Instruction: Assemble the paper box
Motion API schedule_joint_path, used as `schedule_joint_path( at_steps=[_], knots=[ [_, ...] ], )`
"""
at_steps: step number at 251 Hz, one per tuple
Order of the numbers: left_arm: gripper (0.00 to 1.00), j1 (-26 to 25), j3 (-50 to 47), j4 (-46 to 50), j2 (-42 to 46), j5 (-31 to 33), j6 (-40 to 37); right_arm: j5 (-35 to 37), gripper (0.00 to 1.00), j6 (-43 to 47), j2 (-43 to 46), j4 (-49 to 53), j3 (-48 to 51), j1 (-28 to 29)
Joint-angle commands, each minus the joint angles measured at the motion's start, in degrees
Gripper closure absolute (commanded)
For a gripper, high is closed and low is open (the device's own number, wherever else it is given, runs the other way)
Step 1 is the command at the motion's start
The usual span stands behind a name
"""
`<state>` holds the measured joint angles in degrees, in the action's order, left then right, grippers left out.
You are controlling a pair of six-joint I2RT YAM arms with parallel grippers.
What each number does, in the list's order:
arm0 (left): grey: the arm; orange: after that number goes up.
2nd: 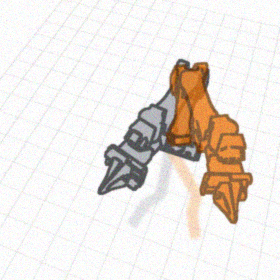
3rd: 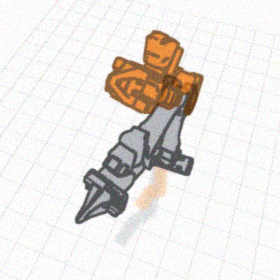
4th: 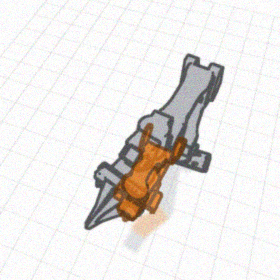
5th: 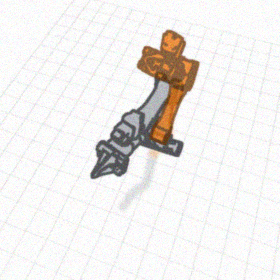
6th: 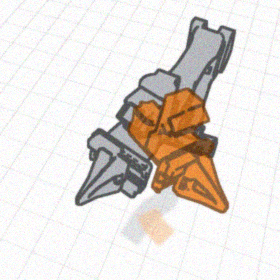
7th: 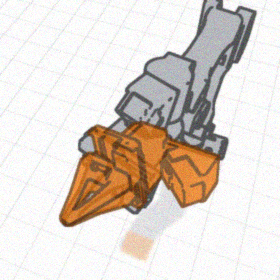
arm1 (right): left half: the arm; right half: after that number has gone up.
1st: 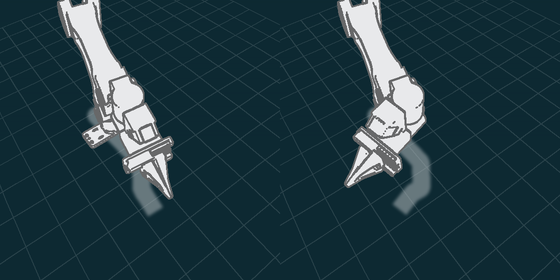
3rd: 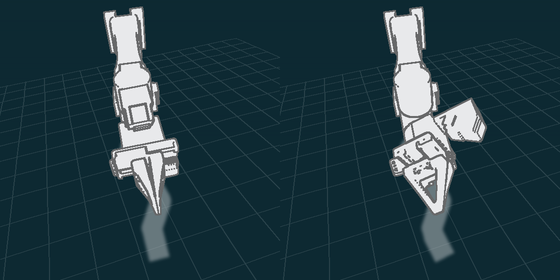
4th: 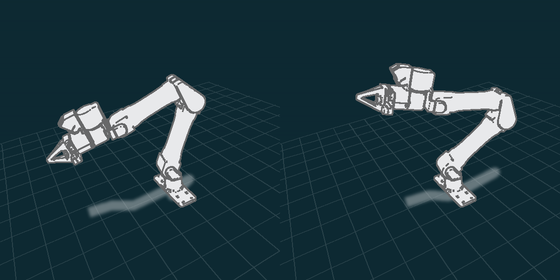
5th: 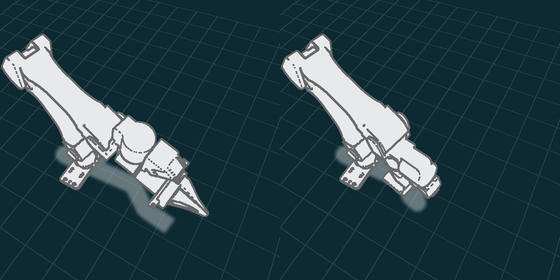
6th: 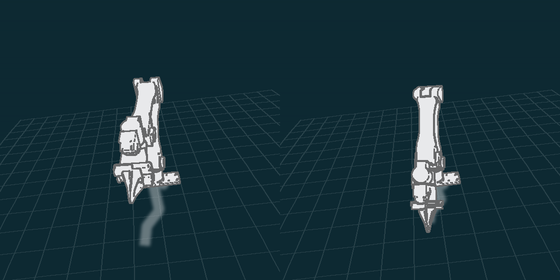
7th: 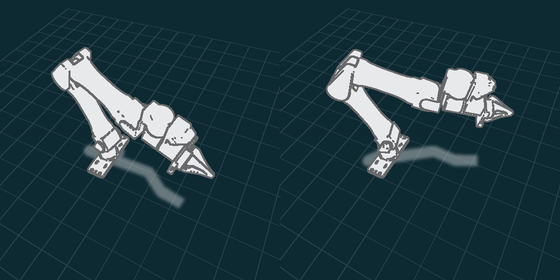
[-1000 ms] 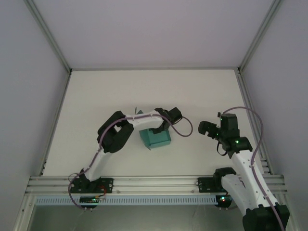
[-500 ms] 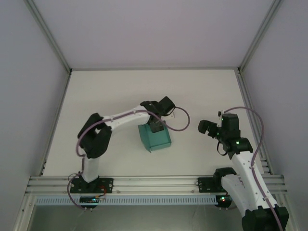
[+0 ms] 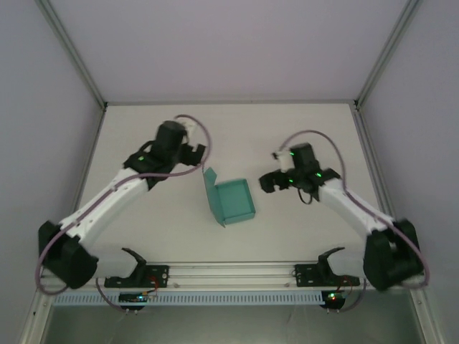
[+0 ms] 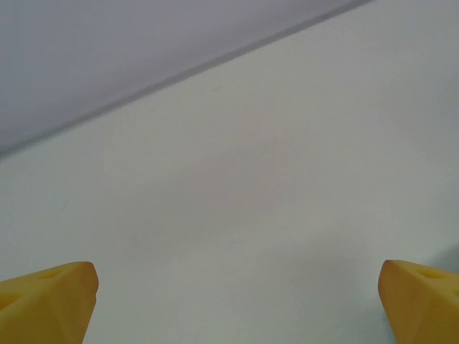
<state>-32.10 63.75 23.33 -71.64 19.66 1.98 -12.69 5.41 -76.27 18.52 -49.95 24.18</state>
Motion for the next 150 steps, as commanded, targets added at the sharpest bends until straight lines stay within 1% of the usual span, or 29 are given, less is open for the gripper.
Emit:
schedule_joint_path(
  at_steps=[1, 17, 35, 63, 85, 95, 106, 121, 131, 150],
  knots=[
    [0.01, 2.7, -7.8, 3.1, 3.8, -0.2, 13.2, -7.2, 0.03, 25.1, -9.7, 5.0, -8.8, 6.3],
    [0.01, 3.6, -11.9, 4.2, 6.1, -0.7, 15.8, -8.3, 0.07, 29.3, -16.4, 8.2, -14.7, 8.4],
    [0.01, 3.9, -15.6, 5.0, 8.9, -0.4, 17.8, -9.8, 0.12, 34.2, -23.7, 15.0, -23.3, 9.1],
    [0.01, 4.0, -18.8, 6.1, 12.1, 2.5, 20.3, -10.2, 0.21, 35.1, -32.9, 21.2, -32.6, 9.9],
    [0.01, 4.0, -19.2, 6.2, 13.2, 4.0, 20.8, -9.1, 0.28, 34.8, -37.5, 21.9, -35.8, 11.0],
    [0.01, 4.2, -19.0, 6.0, 13.4, 4.5, 20.5, -8.9, 0.3, 34.1, -39.3, 22.1, -37.1, 11.3],
    [0.01, 4.1, -18.7, 5.8, 13.3, 5.2, 20.2, -8.6, 0.35, 33.1, -41.0, 22.4, -38.5, 11.6],
    [0.01, 4.1, -18.3, 5.7, 13.1, 5.9, 20.0, -7.7, 0.38, 31.6, -42.8, 22.7, -39.7, 11.7],
    [0.01, 4.1, -18.0, 5.7, 12.8, 6.2, 20.0, -6.3, 0.44, 30.0, -43.4, 21.9, -39.9, 11.8],
    [0.01, 4.1, -17.8, 5.7, 12.4, 6.4, 20.0, -2.2, 0.6, 25.3, -44.0, 18.8, -39.1, 11.9]
  ],
)
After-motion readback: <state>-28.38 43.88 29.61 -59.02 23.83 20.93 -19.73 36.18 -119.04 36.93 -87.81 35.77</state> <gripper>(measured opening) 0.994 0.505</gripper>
